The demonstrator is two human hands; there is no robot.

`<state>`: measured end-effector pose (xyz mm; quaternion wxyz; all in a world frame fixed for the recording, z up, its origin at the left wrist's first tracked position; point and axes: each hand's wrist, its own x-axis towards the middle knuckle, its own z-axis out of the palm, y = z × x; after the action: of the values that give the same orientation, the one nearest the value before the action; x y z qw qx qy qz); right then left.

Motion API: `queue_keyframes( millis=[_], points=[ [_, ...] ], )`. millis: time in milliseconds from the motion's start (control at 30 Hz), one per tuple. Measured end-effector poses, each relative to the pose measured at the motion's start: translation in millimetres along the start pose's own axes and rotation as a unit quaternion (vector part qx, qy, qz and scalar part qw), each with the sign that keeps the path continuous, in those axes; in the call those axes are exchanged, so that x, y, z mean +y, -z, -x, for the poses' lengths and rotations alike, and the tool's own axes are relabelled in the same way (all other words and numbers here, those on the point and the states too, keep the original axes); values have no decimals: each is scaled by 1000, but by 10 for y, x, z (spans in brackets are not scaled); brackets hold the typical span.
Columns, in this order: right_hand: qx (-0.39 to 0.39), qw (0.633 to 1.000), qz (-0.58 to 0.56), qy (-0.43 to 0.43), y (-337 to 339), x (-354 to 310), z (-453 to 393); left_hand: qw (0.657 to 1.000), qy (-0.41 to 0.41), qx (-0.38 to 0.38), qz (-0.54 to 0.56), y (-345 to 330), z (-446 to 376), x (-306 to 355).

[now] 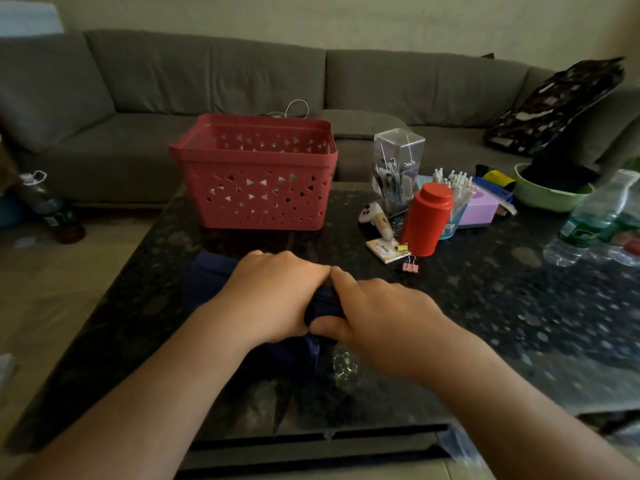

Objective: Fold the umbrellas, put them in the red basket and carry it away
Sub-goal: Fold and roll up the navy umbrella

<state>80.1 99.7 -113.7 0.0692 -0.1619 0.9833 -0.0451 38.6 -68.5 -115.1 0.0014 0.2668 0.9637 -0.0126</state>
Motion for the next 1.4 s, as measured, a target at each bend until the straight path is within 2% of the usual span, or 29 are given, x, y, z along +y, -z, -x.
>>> queue_keyframes(
  millis=[100,167,233,333,400,533,567,600,633,733,800,867,967,1067,1167,1233,1333,1400],
  points=[
    [-12,999,-24,-18,-125,-19,-25,999,4,-39,-26,-12,-40,-10],
    [-27,997,-72,-21,-214,7,-63,999,5,-33,-22,-54,-71,-37],
    [-38,989,-139,-32,-271,70,-98,999,-11,6,-29,-86,-88,-74],
    [-23,953,-294,-66,-370,163,-153,990,-31,125,-49,-112,-84,-125],
    [-9,887,-450,-104,-405,201,-182,978,-33,199,-45,-121,-49,-139],
    [-28,669,-721,-179,-321,252,-176,929,-22,369,32,-214,-52,-79],
    [-28,635,-751,-180,-298,266,-172,916,-27,396,54,-237,-53,-44],
    [-19,621,-763,-175,-289,284,-172,906,-29,417,73,-249,-49,-5],
    [0,630,-758,-168,-295,310,-174,897,-30,432,93,-252,-43,39],
    [118,741,-644,-151,-357,405,-200,879,-48,449,153,-263,-32,178],
    [173,781,-583,-139,-372,428,-203,883,-56,426,187,-262,-22,304],
    [199,798,-553,-135,-379,389,-190,893,-23,366,263,-250,-13,418],
    [237,827,-486,-151,-393,256,-148,868,40,307,389,-256,-47,536],
    [261,869,-394,-150,-411,61,-74,813,104,362,444,-218,-86,625],
    [257,892,-358,-99,-449,-147,-36,768,145,436,447,-157,-119,612],
    [255,890,-373,-60,-544,-222,-45,765,158,444,439,-151,-131,587],
    [250,885,-391,-31,-616,-245,-78,768,168,415,457,-149,-133,568],
    [208,897,-389,16,-590,-191,-92,769,172,410,460,-150,-133,483]
  ],
)
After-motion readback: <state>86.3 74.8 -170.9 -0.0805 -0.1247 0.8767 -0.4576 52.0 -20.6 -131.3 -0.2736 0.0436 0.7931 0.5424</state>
